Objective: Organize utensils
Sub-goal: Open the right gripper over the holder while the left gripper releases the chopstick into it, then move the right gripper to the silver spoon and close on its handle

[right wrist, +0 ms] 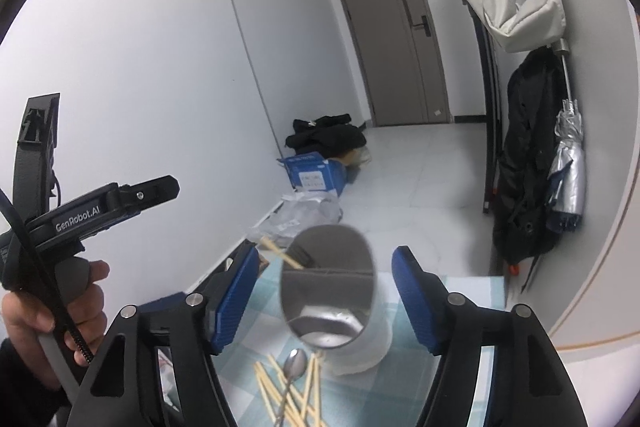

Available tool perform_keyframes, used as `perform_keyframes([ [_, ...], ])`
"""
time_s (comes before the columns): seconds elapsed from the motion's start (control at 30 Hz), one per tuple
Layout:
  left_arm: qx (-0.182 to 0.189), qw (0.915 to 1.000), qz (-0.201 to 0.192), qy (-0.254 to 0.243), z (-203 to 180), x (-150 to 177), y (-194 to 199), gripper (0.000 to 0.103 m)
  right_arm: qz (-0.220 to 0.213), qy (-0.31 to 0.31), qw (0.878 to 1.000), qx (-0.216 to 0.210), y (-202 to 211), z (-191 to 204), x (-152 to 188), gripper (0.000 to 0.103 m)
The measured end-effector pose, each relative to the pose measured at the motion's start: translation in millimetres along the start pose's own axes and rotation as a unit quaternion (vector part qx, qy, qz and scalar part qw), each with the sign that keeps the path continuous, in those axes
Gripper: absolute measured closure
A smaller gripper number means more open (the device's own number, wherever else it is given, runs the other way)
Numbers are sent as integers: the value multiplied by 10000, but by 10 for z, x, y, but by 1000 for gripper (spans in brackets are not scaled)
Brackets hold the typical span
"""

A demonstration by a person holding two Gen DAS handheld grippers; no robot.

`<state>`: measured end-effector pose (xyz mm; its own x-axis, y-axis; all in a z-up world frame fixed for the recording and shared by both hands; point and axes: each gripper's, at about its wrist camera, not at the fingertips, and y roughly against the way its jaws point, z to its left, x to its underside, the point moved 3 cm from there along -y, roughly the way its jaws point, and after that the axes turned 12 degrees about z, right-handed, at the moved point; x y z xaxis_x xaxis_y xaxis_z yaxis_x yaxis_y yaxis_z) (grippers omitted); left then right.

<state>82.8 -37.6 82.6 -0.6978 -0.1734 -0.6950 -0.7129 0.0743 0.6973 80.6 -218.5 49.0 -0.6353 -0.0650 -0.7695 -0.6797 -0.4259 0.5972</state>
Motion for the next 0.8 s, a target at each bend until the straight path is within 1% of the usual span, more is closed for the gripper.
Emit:
perform_keyframes([
  [0.1,-131,9999,69,75,28,117,2,2,-56,39,10000,-6,45,95,121,27],
  [0.23,-421,9990,92,104,92,292,8,2,-83,41,10000,18,70,180,282,21],
  [0.4,-714,9972,168,153,194,509,-39,1,22,47,10000,69,28,224,467,19],
  [0.63,-894,9950,388,219,293,789,-170,1,278,125,9994,147,-100,266,733,19],
  [0.8,-882,9935,656,306,374,961,-322,1,580,122,9980,236,-249,241,884,19],
])
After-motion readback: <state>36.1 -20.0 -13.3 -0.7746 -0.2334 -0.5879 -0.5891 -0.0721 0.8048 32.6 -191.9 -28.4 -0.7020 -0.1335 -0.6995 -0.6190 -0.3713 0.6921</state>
